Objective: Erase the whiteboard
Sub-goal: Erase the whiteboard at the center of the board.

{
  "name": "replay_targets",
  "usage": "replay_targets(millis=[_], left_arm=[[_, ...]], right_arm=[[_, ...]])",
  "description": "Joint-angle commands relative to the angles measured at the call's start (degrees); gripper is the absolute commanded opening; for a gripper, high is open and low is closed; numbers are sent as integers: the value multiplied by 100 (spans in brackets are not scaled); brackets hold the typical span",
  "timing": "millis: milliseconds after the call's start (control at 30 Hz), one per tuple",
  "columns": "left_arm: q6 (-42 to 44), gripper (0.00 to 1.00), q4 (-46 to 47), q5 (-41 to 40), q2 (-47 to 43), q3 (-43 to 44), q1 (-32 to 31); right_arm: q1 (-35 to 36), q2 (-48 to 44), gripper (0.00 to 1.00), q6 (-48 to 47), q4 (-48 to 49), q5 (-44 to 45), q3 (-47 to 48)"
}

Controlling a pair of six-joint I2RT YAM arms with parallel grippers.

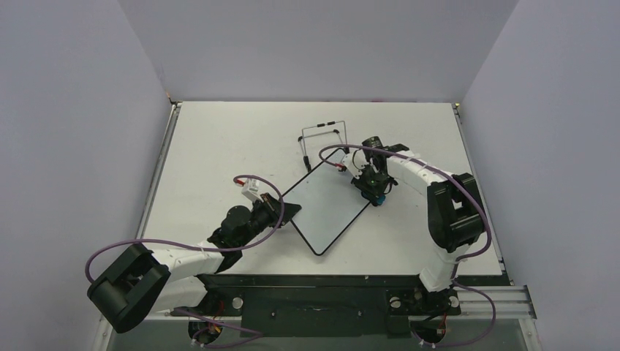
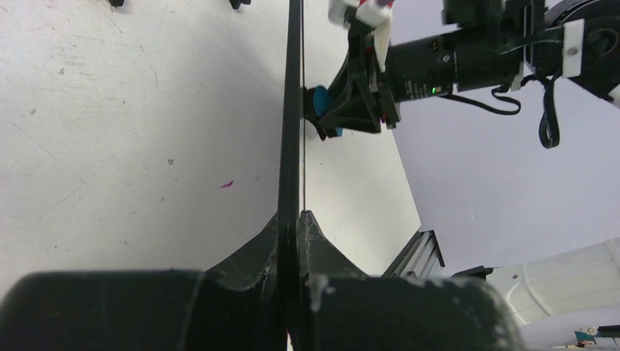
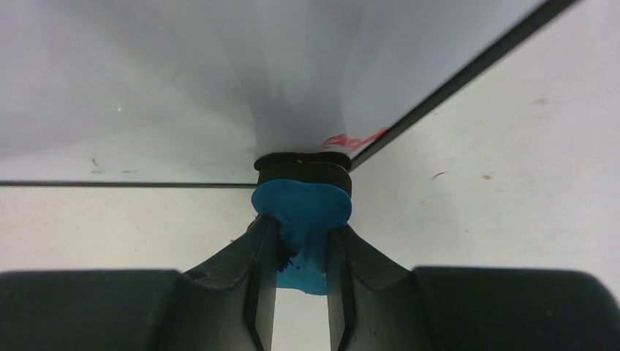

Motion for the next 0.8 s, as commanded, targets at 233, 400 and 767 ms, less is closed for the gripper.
replay_targets(millis=[233, 400, 767], left_arm=[[-154, 0, 1239, 134, -147, 201, -23], [-130, 0, 1140, 132, -214, 229, -25], [-112, 0, 1154, 138, -228, 224, -13]], right_arm=[[421, -378, 0, -129, -395, -733, 122], [136, -272, 0, 296, -126, -416, 680], [-10, 124, 0, -58, -215, 121, 16]])
